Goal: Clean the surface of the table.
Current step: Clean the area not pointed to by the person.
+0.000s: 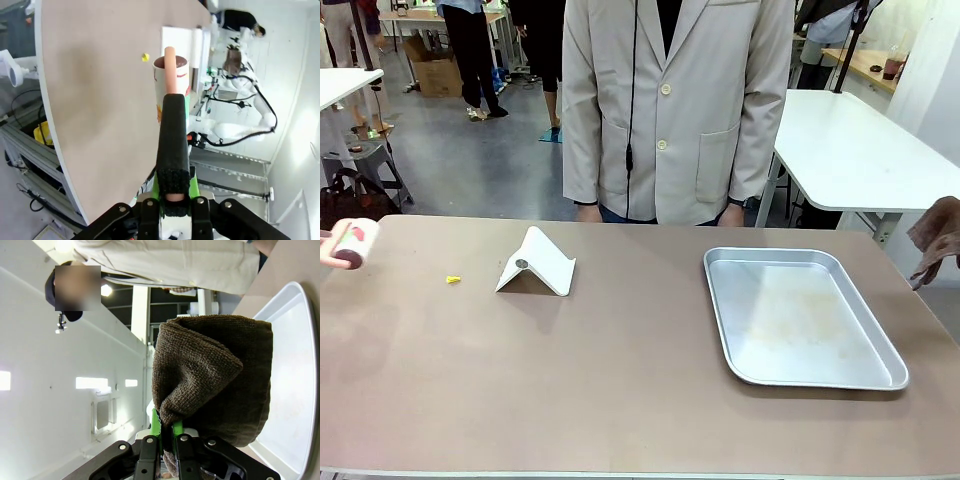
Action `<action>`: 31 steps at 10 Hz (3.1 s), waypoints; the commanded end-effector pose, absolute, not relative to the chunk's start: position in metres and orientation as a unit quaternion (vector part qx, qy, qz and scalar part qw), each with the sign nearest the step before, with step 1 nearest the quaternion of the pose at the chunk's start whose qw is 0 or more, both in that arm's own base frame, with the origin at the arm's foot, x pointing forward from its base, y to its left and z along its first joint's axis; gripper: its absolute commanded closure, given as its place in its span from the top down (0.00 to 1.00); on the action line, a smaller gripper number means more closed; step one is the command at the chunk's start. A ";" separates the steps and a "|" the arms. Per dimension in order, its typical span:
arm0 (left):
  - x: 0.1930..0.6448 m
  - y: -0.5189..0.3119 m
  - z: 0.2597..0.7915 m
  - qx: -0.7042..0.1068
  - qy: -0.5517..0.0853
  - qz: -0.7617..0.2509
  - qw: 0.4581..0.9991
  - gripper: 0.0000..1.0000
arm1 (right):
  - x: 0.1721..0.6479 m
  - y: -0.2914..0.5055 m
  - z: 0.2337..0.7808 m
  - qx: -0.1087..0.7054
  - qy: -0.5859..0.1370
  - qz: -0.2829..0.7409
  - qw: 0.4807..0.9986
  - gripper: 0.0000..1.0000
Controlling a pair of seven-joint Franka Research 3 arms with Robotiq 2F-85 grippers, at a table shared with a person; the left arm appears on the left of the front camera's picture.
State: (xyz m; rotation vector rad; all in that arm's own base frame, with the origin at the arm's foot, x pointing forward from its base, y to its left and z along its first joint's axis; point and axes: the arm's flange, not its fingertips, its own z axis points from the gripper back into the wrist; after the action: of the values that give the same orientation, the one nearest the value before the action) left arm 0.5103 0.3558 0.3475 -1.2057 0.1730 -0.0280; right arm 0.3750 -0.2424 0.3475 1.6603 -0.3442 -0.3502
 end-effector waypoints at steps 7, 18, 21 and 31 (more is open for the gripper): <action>0.524 0.266 0.319 -0.477 0.112 0.020 0.871 0.22 | 0.374 -0.243 0.351 0.730 -0.154 -0.152 0.648 0.10; 0.519 0.198 0.295 -0.432 0.142 -0.008 0.891 0.22 | 0.374 -0.243 0.351 0.730 -0.154 -0.152 0.648 0.10; 0.523 0.175 0.298 -0.435 0.158 -0.008 0.886 0.22 | 0.374 -0.243 0.351 0.730 -0.154 -0.152 0.648 0.10; 0.535 0.214 0.314 -0.458 0.195 0.017 0.867 0.22 | 0.374 -0.243 0.351 0.730 -0.154 -0.152 0.648 0.10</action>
State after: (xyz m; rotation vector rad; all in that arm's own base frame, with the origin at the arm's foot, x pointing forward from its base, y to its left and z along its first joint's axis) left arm 0.5271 0.2081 0.3153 -0.9838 0.3639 0.0044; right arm 0.3749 -0.2425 0.3475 1.6602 -0.3446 -0.3505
